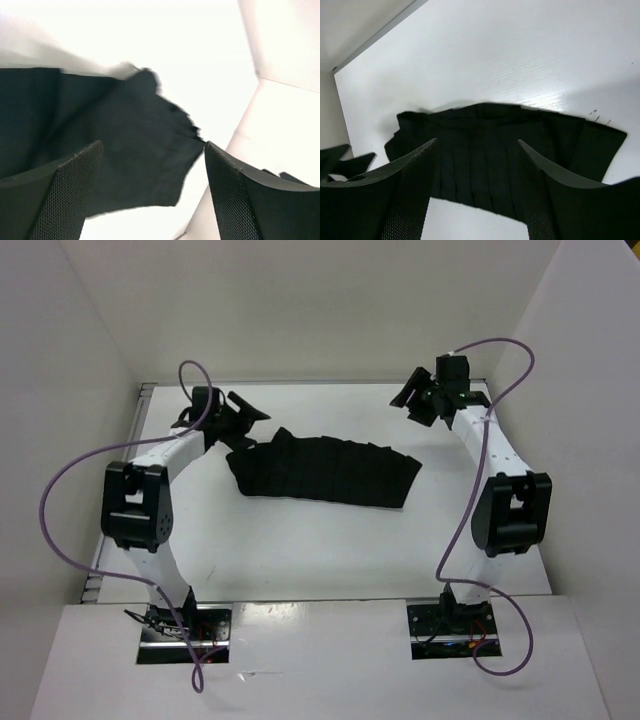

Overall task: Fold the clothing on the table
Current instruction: Fold the skirt

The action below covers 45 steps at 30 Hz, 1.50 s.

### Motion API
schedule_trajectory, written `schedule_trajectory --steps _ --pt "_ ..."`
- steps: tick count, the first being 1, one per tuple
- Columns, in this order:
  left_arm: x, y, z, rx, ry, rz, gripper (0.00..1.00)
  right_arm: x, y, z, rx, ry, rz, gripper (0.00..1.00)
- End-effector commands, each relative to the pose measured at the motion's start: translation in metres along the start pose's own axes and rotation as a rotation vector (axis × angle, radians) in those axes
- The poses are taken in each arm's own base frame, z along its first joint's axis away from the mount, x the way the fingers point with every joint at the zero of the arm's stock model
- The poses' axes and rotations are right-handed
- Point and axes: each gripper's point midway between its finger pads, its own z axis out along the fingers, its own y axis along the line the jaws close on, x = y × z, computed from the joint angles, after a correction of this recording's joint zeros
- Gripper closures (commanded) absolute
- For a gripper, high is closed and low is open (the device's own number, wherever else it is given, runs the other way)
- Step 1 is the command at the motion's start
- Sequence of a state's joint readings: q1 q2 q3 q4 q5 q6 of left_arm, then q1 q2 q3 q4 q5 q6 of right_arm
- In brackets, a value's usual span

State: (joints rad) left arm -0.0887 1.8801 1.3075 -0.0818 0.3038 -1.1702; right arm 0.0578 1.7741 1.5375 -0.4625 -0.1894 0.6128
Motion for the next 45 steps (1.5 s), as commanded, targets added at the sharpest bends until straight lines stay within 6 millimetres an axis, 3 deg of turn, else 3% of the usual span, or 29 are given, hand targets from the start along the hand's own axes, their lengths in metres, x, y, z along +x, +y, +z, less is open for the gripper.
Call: schedule_trajectory --steps 1,2,3,4,6,7,10,14,18,20,22,23,24,26,28,30,38,45 --pt "-0.017 -0.049 -0.055 0.098 -0.124 0.108 0.11 0.005 0.027 -0.049 -0.011 -0.046 -0.11 0.32" --pt "-0.006 -0.028 -0.054 0.056 -0.102 0.111 0.11 0.02 0.027 -0.052 -0.008 -0.015 -0.131 0.32" --pt "-0.001 -0.026 -0.066 0.058 -0.104 0.111 0.11 0.03 0.024 -0.054 -0.006 0.001 -0.135 0.32" --pt "0.007 -0.017 -0.069 0.05 -0.089 0.118 0.11 0.053 0.018 -0.052 -0.016 0.064 -0.135 0.32" --pt "0.029 0.009 -0.078 0.02 -0.054 0.137 0.12 0.071 0.02 -0.061 -0.048 0.101 -0.164 0.32" --pt "0.034 0.018 -0.08 0.005 -0.045 0.15 0.12 0.09 0.013 -0.056 -0.043 0.151 -0.176 0.32" --pt "0.045 0.061 -0.083 -0.153 -0.076 0.231 0.12 0.107 0.022 -0.059 -0.129 0.199 -0.206 0.31" --pt "0.044 0.09 -0.088 -0.25 -0.119 0.266 0.12 0.117 0.031 -0.045 -0.16 0.249 -0.242 0.31" --pt "0.035 0.077 -0.086 -0.195 -0.161 0.321 0.11 0.133 0.034 -0.018 -0.15 0.307 -0.265 0.31" --pt "0.03 0.06 -0.082 -0.129 -0.176 0.357 0.11 0.141 0.033 -0.007 -0.143 0.334 -0.277 0.31" --pt "0.025 0.042 -0.076 -0.071 -0.178 0.404 0.12 0.15 0.023 0.012 -0.076 0.355 -0.29 0.32" --pt "0.025 0.042 -0.069 -0.069 -0.159 0.418 0.14 0.155 0.014 0.017 -0.035 0.371 -0.277 0.32" --pt "0.027 0.037 -0.065 -0.045 -0.137 0.441 0.17 0.154 0.0 0.027 0.037 0.36 -0.27 0.35" --pt "0.03 0.023 -0.05 0.02 -0.089 0.48 0.21 0.15 -0.008 0.035 0.094 0.343 -0.268 0.39" --pt "0.045 0.022 -0.035 0.072 0.011 0.487 0.25 0.151 -0.018 0.043 0.15 0.353 -0.262 0.39" --pt "0.045 0.016 -0.027 0.097 0.033 0.5 0.25 0.148 -0.017 0.044 0.16 0.348 -0.255 0.39" --pt "0.05 0.047 -0.009 0.021 0.073 0.481 0.28 0.146 -0.037 0.042 0.247 0.333 -0.241 0.38" --pt "0.041 0.06 -0.025 -0.077 0.015 0.493 0.29 0.159 -0.047 0.046 0.264 0.371 -0.237 0.38"
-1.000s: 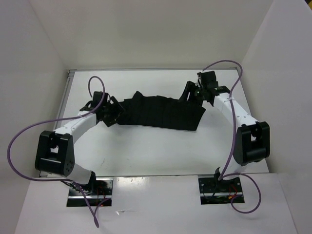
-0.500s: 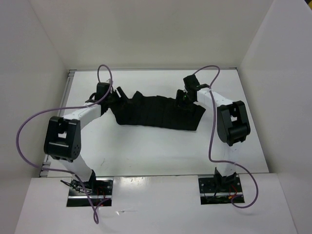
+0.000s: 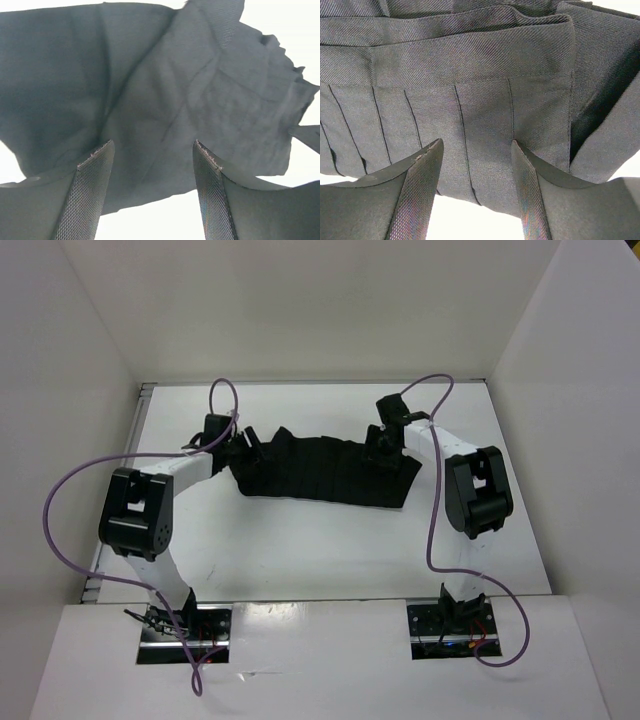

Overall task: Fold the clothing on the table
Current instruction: Fold the skirt

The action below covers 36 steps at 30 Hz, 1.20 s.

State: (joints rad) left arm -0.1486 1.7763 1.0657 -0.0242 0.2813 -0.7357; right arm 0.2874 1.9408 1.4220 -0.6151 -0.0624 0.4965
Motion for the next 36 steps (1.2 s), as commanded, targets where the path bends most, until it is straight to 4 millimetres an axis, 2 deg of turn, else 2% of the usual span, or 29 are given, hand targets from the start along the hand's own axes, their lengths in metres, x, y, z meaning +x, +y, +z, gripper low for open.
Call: schedule_trajectory --steps 1,6,8,12,17,18,19,24,25,26,29,32,34,36 --pt "-0.01 0.005 -0.015 -0.056 -0.055 0.04 0.29 -0.005 -0.004 0.0 0.025 -0.01 0.012 0.38" --pt "-0.006 0.019 -0.018 -0.116 -0.059 0.031 0.32 0.0 -0.007 0.004 0.034 0.006 0.013 0.38" --pt "0.004 0.026 -0.014 -0.126 -0.032 0.024 0.33 0.0 -0.007 0.004 0.034 0.006 0.013 0.38" --pt "0.014 0.02 -0.008 -0.09 0.01 0.026 0.37 -0.001 -0.009 0.004 0.043 0.001 0.012 0.38" --pt "0.025 0.029 -0.002 -0.103 0.046 0.015 0.43 -0.005 -0.006 -0.002 0.034 -0.015 0.012 0.38" --pt "0.026 0.027 -0.002 -0.095 0.052 0.015 0.52 -0.005 -0.008 -0.002 0.042 -0.02 0.012 0.38" --pt "0.025 0.025 -0.002 -0.081 0.052 0.017 0.57 -0.005 -0.008 -0.002 0.042 -0.02 0.012 0.38" --pt "0.026 0.015 -0.002 -0.028 0.065 0.021 0.75 -0.006 -0.023 -0.004 0.085 -0.026 0.048 0.38" --pt "0.027 0.01 -0.002 -0.003 0.071 0.024 0.8 -0.015 -0.026 -0.012 0.086 -0.066 0.071 0.38" --pt "0.028 0.009 -0.002 0.004 0.076 0.024 0.97 -0.02 -0.03 -0.017 0.084 -0.081 0.095 0.38" --pt "0.025 -0.009 -0.017 0.068 0.068 0.03 1.0 -0.033 -0.049 -0.028 0.119 -0.128 0.146 0.38" --pt "0.018 -0.034 -0.038 0.139 0.028 0.065 1.0 -0.035 -0.064 -0.028 0.134 -0.132 0.176 0.38" --pt "0.012 -0.045 -0.056 0.16 0.001 0.078 1.0 -0.034 -0.062 -0.028 0.125 -0.127 0.176 0.38" --pt "0.007 -0.058 -0.074 0.195 -0.03 0.096 1.0 -0.032 -0.064 -0.019 0.132 -0.114 0.188 0.38"
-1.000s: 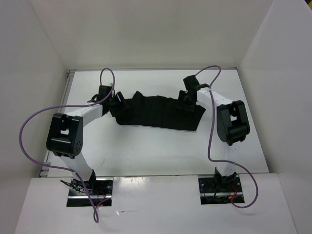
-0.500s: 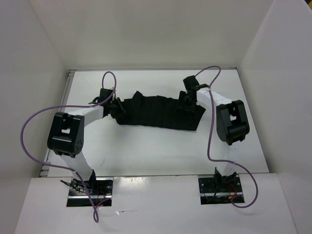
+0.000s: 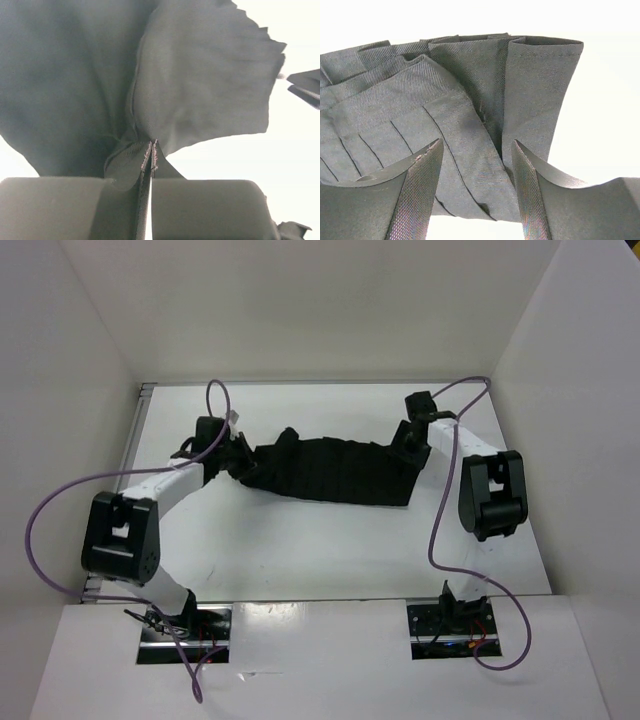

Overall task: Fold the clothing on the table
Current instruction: Fold the skirt

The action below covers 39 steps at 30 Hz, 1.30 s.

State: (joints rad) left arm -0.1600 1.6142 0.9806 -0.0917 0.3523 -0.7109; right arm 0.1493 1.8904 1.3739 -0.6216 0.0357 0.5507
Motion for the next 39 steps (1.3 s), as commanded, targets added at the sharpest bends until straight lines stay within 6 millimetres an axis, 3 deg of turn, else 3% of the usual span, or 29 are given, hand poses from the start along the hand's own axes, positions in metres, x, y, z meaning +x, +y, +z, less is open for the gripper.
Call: schedule_trajectory --steps 1,5,10,14,19,20,26,30,31,32,33,34,38,39 --pt "-0.019 -0.047 -0.039 0.138 -0.089 0.074 1.0 -0.004 0.004 -0.007 -0.005 -0.032 0.024 0.38" --pt "-0.012 -0.051 -0.055 0.152 -0.106 0.066 1.0 -0.001 0.004 0.012 -0.01 -0.006 0.047 0.39" --pt "-0.004 -0.047 -0.059 0.147 -0.098 0.053 1.0 0.011 0.001 0.042 -0.001 0.067 0.073 0.65" --pt "-0.002 -0.052 -0.072 0.163 -0.117 0.054 1.0 0.021 0.001 0.062 0.002 0.112 0.082 0.75" --pt "0.002 -0.052 -0.092 0.148 -0.159 0.037 1.0 0.02 -0.011 0.064 0.072 0.099 0.089 0.79" --pt "0.004 -0.057 -0.103 0.166 -0.178 0.031 1.0 0.019 -0.013 0.064 0.081 0.093 0.089 0.79" --pt "0.023 -0.048 -0.137 0.128 -0.231 -0.042 1.0 0.02 -0.015 0.062 0.102 0.102 0.107 0.8" --pt "0.048 -0.037 -0.135 0.096 -0.143 -0.075 1.0 0.011 -0.01 0.054 0.084 0.076 0.108 0.8" --pt "0.055 -0.035 -0.131 0.092 -0.102 -0.075 0.97 0.013 -0.011 0.053 0.089 0.083 0.108 0.8" --pt "0.064 -0.036 -0.127 0.111 -0.04 -0.075 0.88 0.007 -0.007 0.044 0.073 0.062 0.109 0.8" --pt "0.073 -0.037 -0.125 0.113 0.0 -0.078 0.59 0.006 -0.007 0.039 0.07 0.059 0.1 0.79" --pt "0.084 -0.038 -0.126 0.112 0.041 -0.066 0.46 0.002 -0.007 0.034 0.069 0.042 0.1 0.79" --pt "0.103 -0.05 -0.142 0.148 0.074 -0.028 0.15 -0.014 0.01 -0.002 0.025 -0.02 0.037 0.71" --pt "0.108 -0.047 -0.144 0.136 0.088 -0.036 0.15 -0.004 0.016 -0.007 0.023 -0.005 -0.013 0.67"
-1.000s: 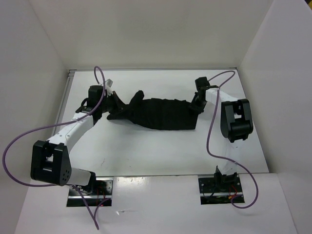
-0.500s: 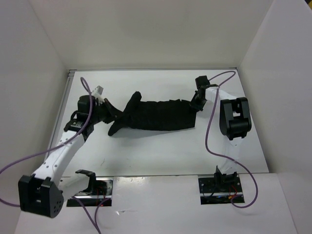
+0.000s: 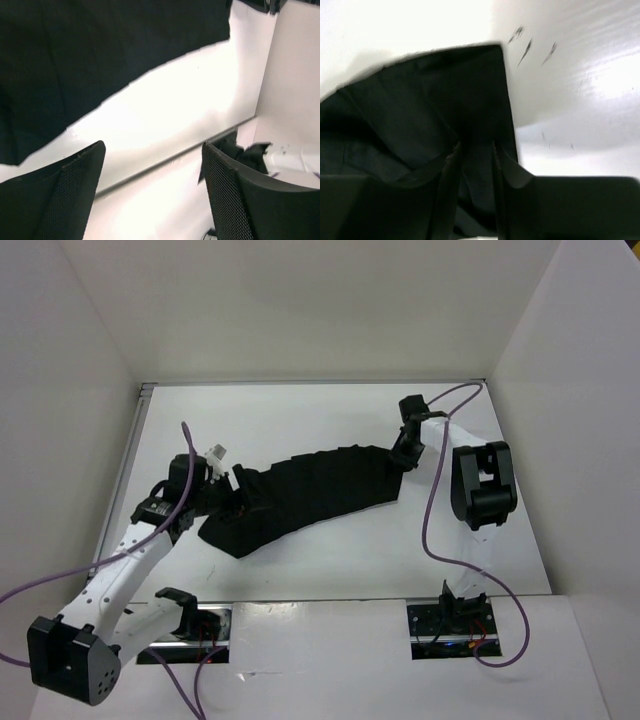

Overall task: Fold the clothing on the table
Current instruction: Fold the skirt

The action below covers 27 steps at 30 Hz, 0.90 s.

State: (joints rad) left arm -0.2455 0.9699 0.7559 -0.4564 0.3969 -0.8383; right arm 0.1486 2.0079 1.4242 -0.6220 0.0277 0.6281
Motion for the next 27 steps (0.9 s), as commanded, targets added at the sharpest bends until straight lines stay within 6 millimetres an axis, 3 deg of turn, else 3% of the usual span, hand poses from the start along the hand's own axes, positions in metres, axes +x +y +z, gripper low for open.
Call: schedule_trajectory --steps 1,4,7,10,12,14,18,23,27 --pt "0.018 -0.007 -0.016 0.033 0.044 0.013 0.15 -0.005 0.02 -0.043 -0.023 -0.06 -0.112 0.65" --pt "0.025 0.004 -0.015 -0.013 0.054 -0.007 0.15 0.013 0.042 -0.056 -0.083 -0.027 -0.222 0.57" --pt "0.034 0.023 -0.007 -0.062 0.063 -0.056 0.24 0.044 0.073 -0.065 -0.209 0.051 -0.34 0.54" --pt "0.031 0.037 0.007 -0.101 0.03 -0.105 0.44 0.071 0.09 -0.052 -0.247 0.117 -0.417 0.53" --pt "0.027 0.042 0.018 -0.117 0.018 -0.123 0.54 0.072 0.102 -0.046 -0.269 0.125 -0.428 0.53" --pt "0.023 0.051 0.025 -0.162 0.005 -0.142 0.58 0.077 0.107 -0.031 -0.282 0.161 -0.438 0.53" --pt "0.014 0.072 0.04 -0.303 0.016 -0.171 0.65 0.083 0.107 -0.011 -0.268 0.2 -0.445 0.53" --pt "0.019 0.104 0.067 -0.41 0.065 -0.198 0.68 0.094 0.099 -0.012 -0.234 0.211 -0.452 0.53" --pt "0.013 0.115 0.092 -0.463 0.101 -0.185 0.73 0.114 0.075 -0.016 -0.173 0.246 -0.424 0.52"
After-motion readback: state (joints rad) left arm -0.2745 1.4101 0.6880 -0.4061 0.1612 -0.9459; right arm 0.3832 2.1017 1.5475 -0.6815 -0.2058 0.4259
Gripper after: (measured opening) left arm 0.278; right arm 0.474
